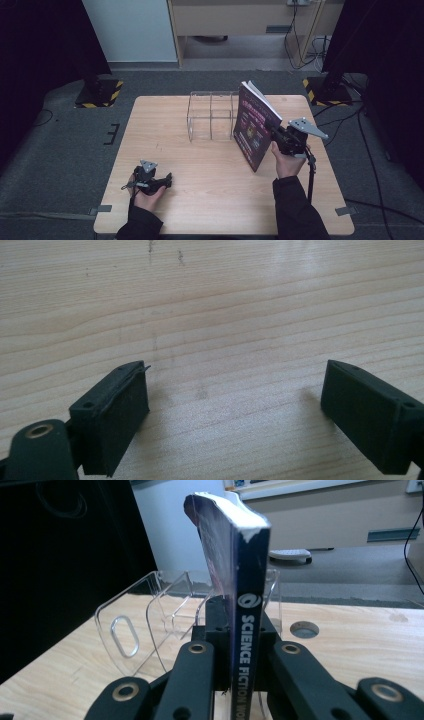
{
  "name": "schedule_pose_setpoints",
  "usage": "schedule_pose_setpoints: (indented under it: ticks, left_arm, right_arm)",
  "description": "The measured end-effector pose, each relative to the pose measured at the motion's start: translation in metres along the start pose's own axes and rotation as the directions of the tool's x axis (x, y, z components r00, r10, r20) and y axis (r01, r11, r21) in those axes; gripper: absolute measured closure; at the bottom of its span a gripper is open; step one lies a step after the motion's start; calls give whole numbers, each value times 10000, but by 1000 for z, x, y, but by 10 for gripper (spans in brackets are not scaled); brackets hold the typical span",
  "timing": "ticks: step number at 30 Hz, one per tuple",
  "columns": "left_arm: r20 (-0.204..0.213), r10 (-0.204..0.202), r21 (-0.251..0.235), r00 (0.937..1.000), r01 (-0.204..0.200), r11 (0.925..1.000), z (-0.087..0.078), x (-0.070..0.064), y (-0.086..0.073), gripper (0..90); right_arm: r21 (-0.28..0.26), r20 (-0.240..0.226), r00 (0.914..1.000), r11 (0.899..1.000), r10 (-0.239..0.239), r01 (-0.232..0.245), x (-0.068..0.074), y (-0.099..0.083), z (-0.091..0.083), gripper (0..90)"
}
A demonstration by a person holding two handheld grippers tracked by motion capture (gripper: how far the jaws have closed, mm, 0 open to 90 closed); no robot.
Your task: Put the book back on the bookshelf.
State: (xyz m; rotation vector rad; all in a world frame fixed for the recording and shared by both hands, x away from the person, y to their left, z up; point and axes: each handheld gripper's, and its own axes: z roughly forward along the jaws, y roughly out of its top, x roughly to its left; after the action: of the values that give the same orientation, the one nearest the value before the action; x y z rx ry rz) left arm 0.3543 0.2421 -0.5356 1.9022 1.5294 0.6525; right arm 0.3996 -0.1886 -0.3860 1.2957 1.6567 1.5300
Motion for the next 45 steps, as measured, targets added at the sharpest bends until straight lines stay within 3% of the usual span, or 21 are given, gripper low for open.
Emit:
schedule_pose_setpoints:
  ticks: [10, 20, 29, 33, 39, 45]
  left_arm:
    - [4, -8, -6, 10000, 8, 10000, 0, 0, 0, 109]
    - [-3, 5, -3, 10000, -5, 10000, 0, 0, 0, 108]
    - [-1, 6, -4, 10000, -6, 10000, 0, 0, 0, 108]
    - [-6, 3, -9, 10000, -3, 10000, 0, 0, 0, 108]
    - [-7, 4, -7, 10000, -4, 10000, 0, 0, 0, 108]
    - [-6, 4, -7, 10000, -4, 10000, 0, 0, 0, 108]
  right_arm:
    - [-691, 296, 9995, 9975, -120, 141, 0, 17, 21, 844]
    - [-904, 582, 9982, 9958, -111, 164, -5, 23, 45, 844]
    - [-1071, 732, 9972, 9940, -127, 205, -5, 21, 62, 844]
    - [-966, 919, 9951, 9944, -351, 440, -2, 16, 68, 844]
    - [-1064, 1031, 9944, 9937, -226, 336, -2, 9, 70, 844]
    - [-1301, 1399, 9895, 9899, -376, 560, -1, 5, 72, 844]
